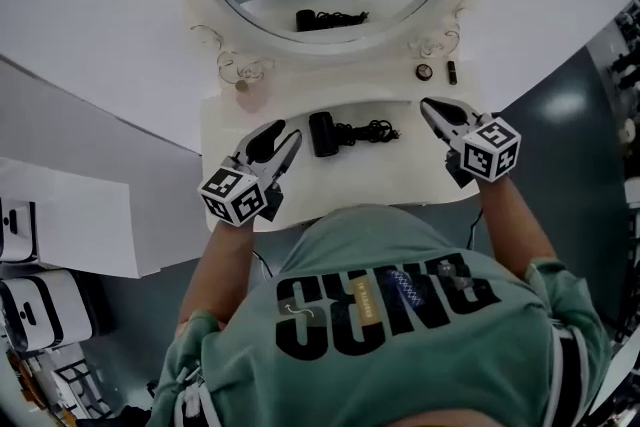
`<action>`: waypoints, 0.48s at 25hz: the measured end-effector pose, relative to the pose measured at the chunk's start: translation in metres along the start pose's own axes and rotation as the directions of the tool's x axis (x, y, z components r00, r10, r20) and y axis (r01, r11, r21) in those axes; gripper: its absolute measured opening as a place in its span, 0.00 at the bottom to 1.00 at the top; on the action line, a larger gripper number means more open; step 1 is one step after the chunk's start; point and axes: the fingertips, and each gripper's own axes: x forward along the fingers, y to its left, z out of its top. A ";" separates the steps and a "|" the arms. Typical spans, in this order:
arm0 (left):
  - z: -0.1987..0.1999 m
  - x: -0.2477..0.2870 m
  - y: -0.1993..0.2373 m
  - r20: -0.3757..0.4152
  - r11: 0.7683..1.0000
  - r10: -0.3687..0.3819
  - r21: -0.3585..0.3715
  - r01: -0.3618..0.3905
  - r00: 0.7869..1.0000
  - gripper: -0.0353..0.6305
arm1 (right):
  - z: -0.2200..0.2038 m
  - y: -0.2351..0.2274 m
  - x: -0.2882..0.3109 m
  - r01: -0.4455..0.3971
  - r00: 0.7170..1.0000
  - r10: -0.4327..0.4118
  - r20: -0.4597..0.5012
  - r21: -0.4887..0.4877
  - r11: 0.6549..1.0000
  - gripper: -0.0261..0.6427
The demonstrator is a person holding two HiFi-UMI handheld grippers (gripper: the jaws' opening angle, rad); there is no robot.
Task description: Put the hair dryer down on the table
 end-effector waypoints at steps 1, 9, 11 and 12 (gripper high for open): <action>0.001 -0.006 0.000 0.020 1.000 0.001 -0.007 -0.001 1.000 0.30 | 0.001 0.004 0.001 -0.007 1.000 0.007 0.001 -0.004 1.000 0.03; 0.008 -0.028 -0.002 0.147 0.997 0.012 -0.077 0.000 0.989 0.21 | 0.003 0.022 0.009 -0.037 0.999 0.037 -0.005 -0.018 0.999 0.03; 0.008 -0.029 0.000 0.152 0.996 0.023 -0.083 -0.010 0.988 0.20 | 0.004 0.024 0.011 -0.042 0.999 0.042 -0.008 -0.022 0.999 0.03; 0.007 -0.030 0.001 0.150 0.996 0.029 -0.084 -0.017 0.988 0.19 | 0.005 0.024 0.012 -0.044 0.999 0.044 -0.009 -0.024 0.999 0.03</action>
